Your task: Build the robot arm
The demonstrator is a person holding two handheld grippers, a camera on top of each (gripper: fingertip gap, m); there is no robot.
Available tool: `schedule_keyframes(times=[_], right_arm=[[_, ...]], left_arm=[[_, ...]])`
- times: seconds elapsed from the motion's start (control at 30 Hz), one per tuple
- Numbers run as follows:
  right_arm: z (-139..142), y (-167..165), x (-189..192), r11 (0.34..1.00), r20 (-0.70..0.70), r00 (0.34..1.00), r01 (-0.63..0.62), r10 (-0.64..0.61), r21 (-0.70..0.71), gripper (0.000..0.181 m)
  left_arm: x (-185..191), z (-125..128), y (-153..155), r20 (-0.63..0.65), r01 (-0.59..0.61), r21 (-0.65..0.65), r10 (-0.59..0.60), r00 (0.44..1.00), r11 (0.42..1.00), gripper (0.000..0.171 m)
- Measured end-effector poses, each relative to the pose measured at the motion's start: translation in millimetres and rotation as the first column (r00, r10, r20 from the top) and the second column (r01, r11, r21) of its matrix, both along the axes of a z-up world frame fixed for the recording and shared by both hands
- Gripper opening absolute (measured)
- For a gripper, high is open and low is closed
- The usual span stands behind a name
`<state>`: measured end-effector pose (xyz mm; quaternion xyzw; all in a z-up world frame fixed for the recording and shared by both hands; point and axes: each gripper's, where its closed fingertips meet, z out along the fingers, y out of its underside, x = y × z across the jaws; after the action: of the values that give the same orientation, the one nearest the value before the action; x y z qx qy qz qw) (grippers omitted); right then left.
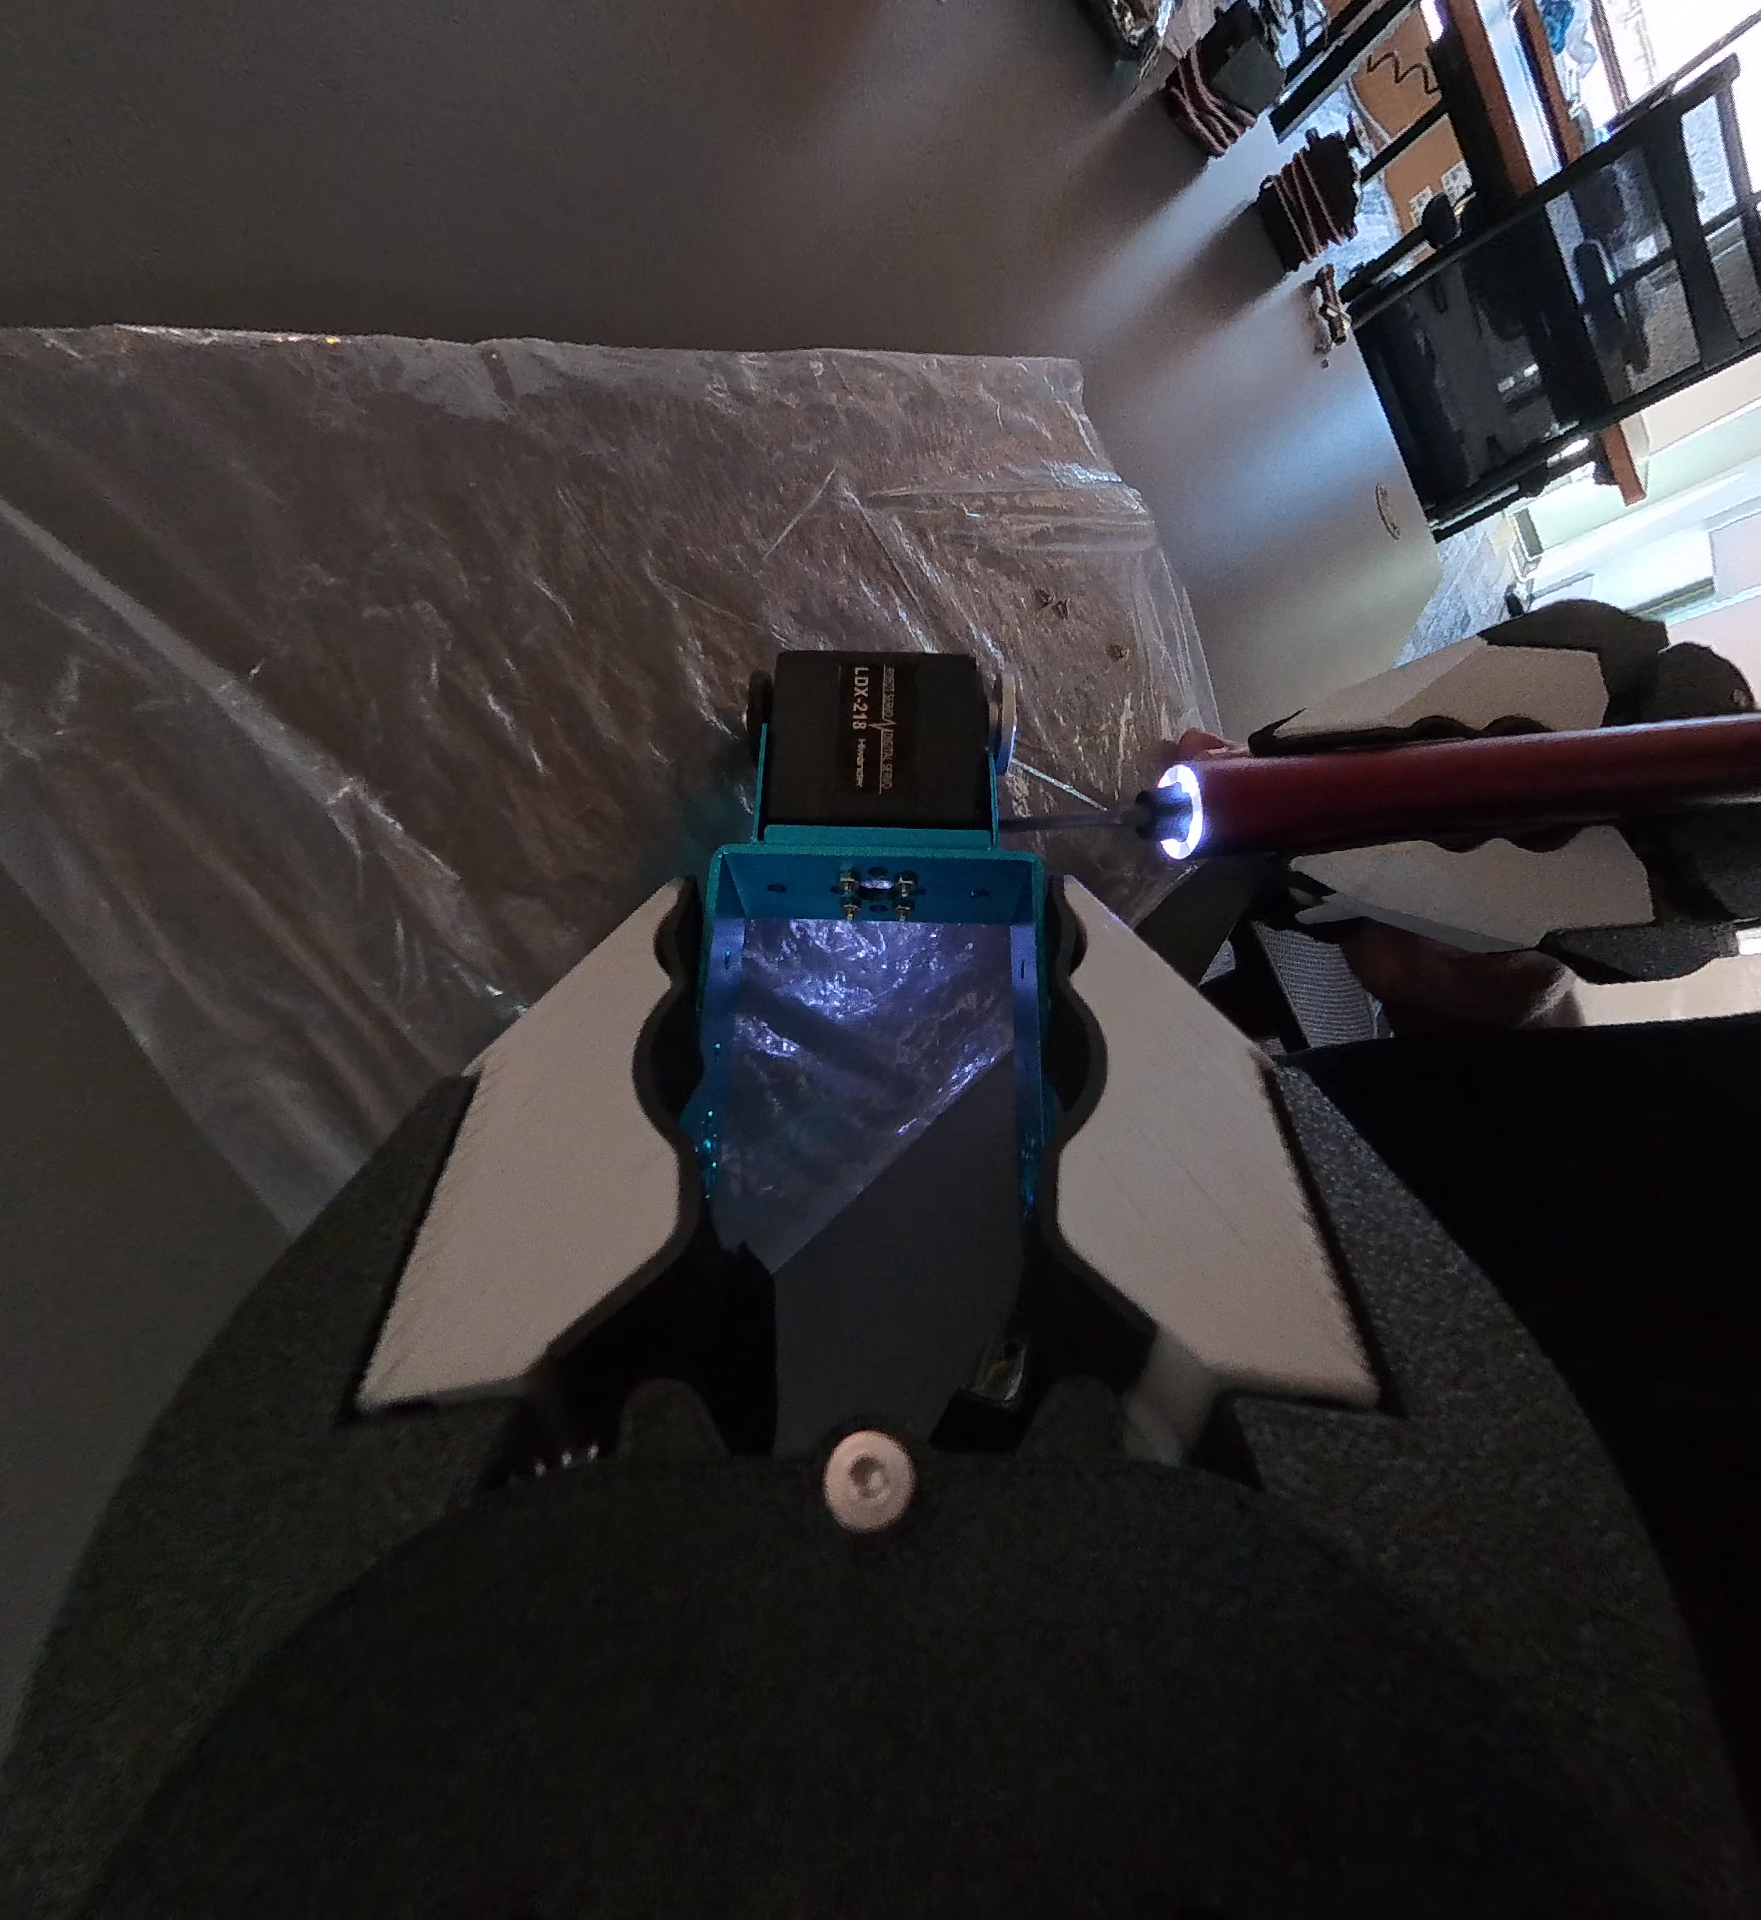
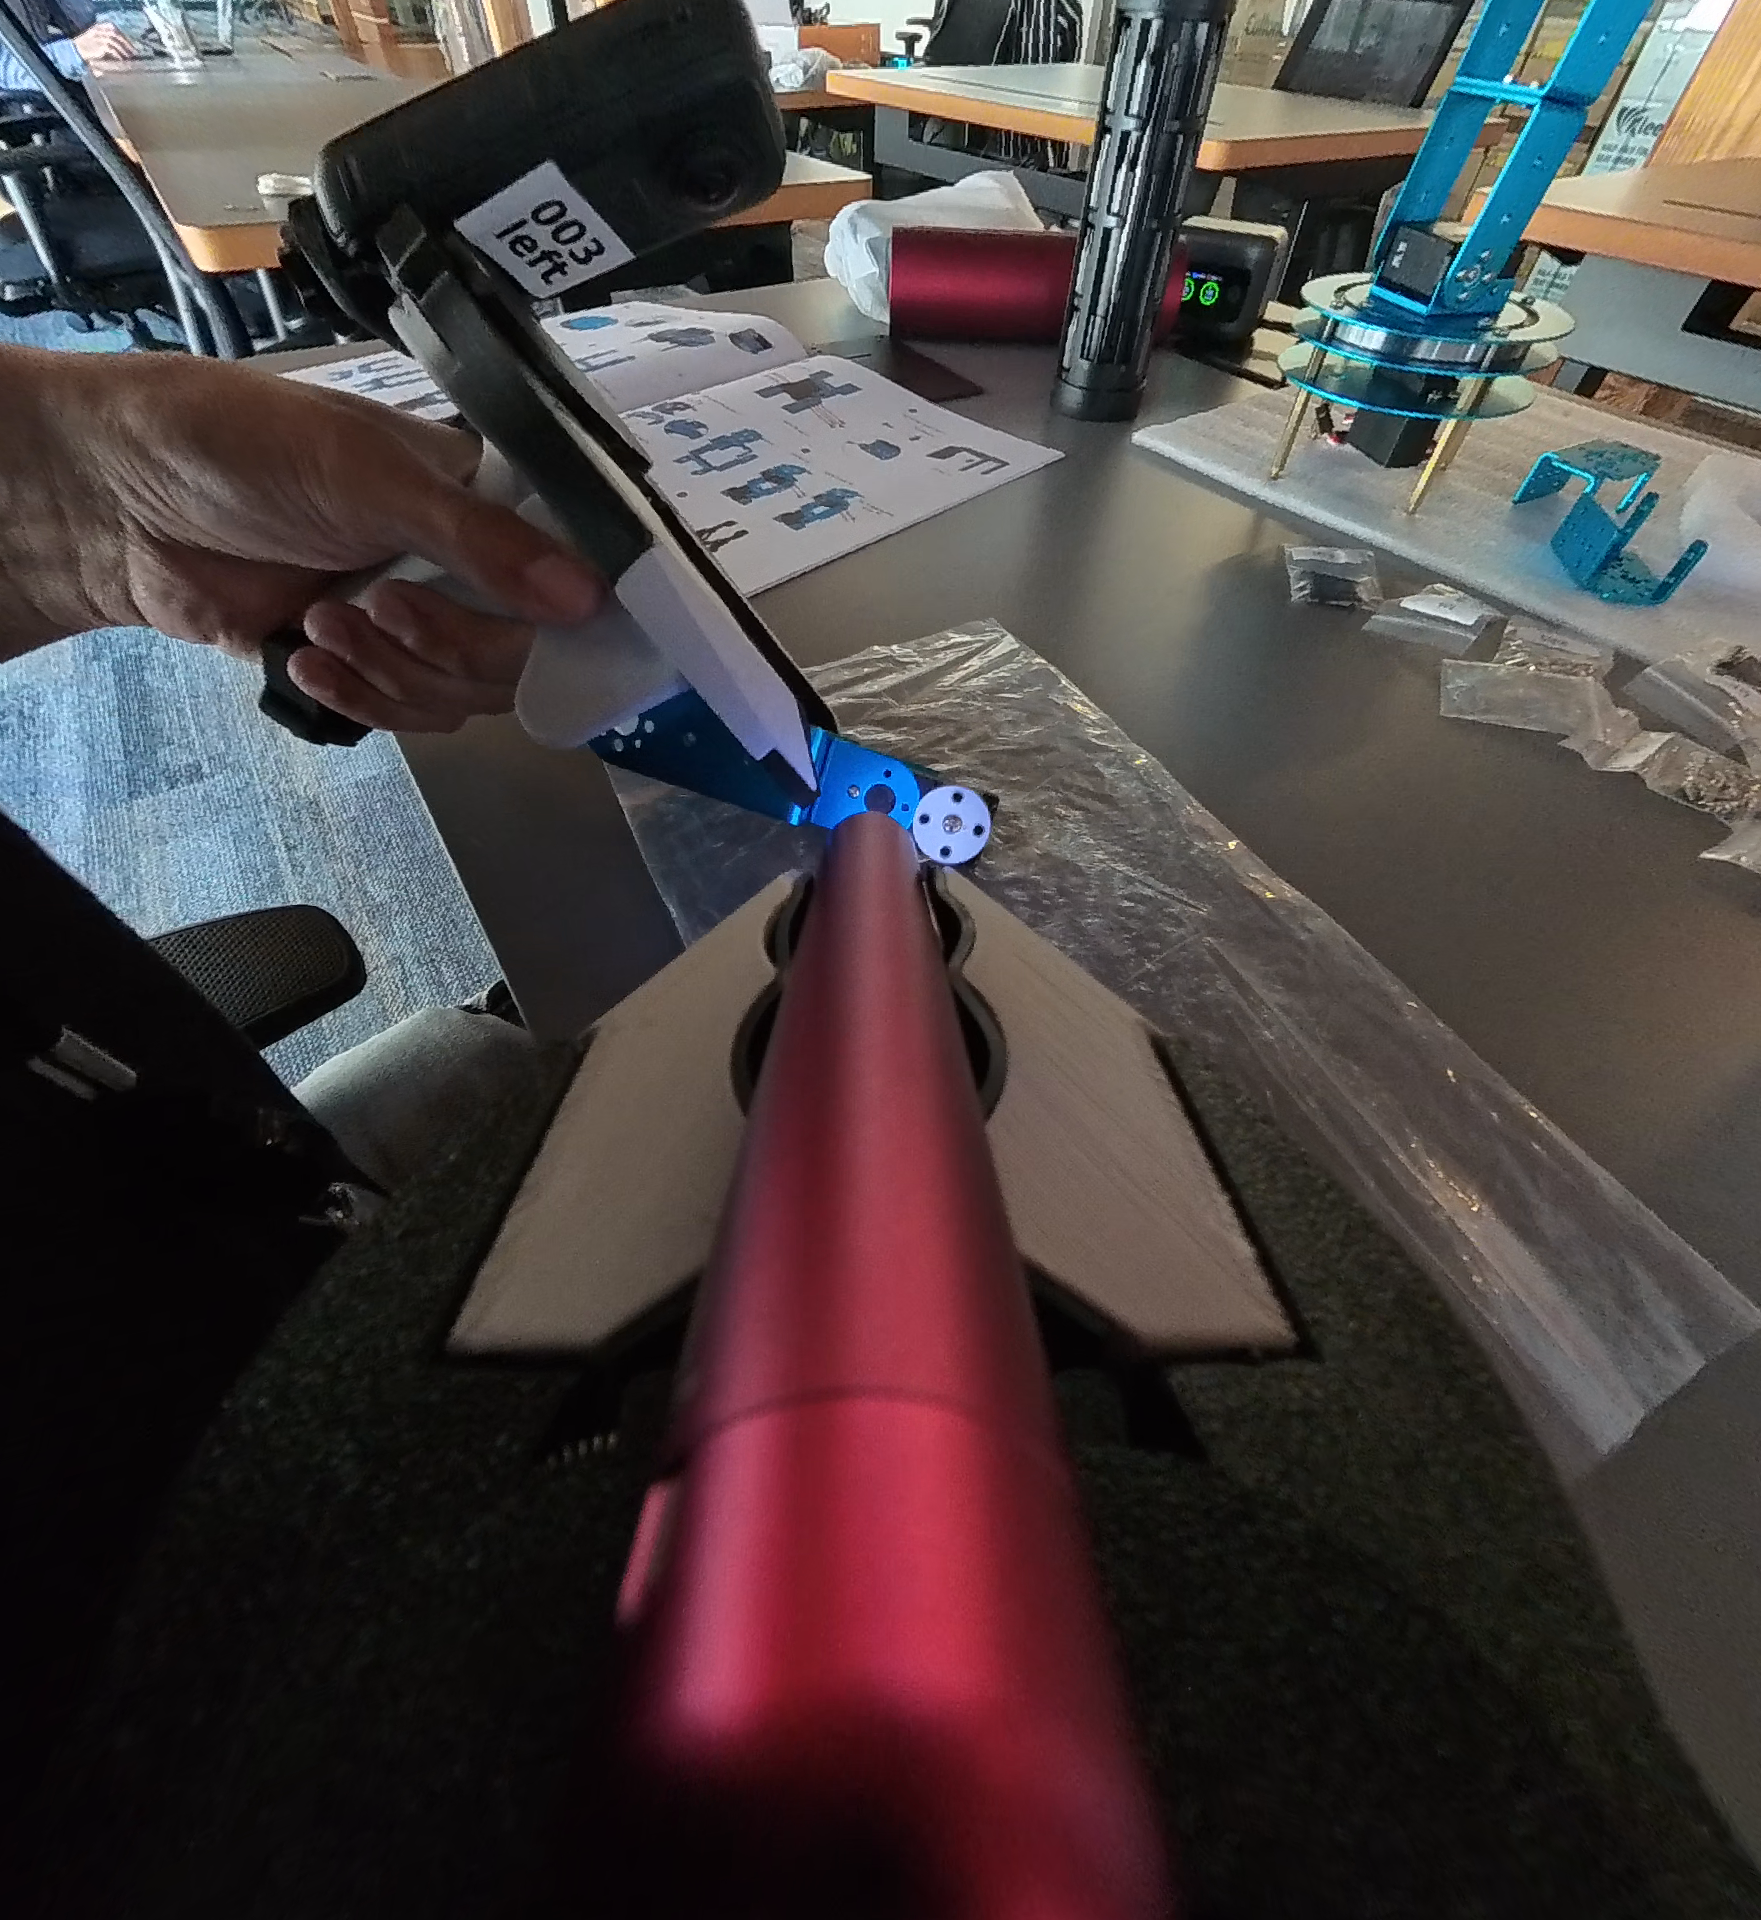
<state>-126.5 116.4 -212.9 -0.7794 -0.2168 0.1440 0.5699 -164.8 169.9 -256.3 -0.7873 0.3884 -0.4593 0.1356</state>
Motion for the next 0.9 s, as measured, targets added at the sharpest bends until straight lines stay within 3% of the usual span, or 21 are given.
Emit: schedule_keyframes(times=[0.17,0.27,0.43,0.53,0.9], right_arm=[[-2.0,-1.2,-1.3,1.0,0.072,0.997,-0.021,0.02,0.01,0.021],[-1.8,-1.1,-3.0,0.998,0.115,0.993,-0.016,0.01,0.055,0.021],[-2.4,0.0,-2.5,1.0,0.084,0.996,-0.002,0.001,0.001,0.021],[-1.2,-0.4,-5.8,0.998,0.158,0.987,-0.029,0.021,0.049,0.021],[-2.8,0.7,-3.7,0.998,0.16,0.986,-0.059,0.055,0.025,0.021]], left_arm=[[-0.6,-2.2,-1.5,-0.015,0.024,0.06,-0.023,1.0,0.998,0.064],[-0.2,-0.9,-0.2,0.003,0.005,0.023,-0.005,1.0,1.0,0.064],[-0.6,-1.9,-0.6,0.001,0.008,0.037,-0.008,1.0,0.999,0.064],[-0.5,-1.0,0.2,0.01,0.006,0.015,-0.006,1.0,1.0,0.064],[-0.8,-2.5,-0.8,-0.009,0.023,0.04,-0.023,1.0,0.999,0.064]])
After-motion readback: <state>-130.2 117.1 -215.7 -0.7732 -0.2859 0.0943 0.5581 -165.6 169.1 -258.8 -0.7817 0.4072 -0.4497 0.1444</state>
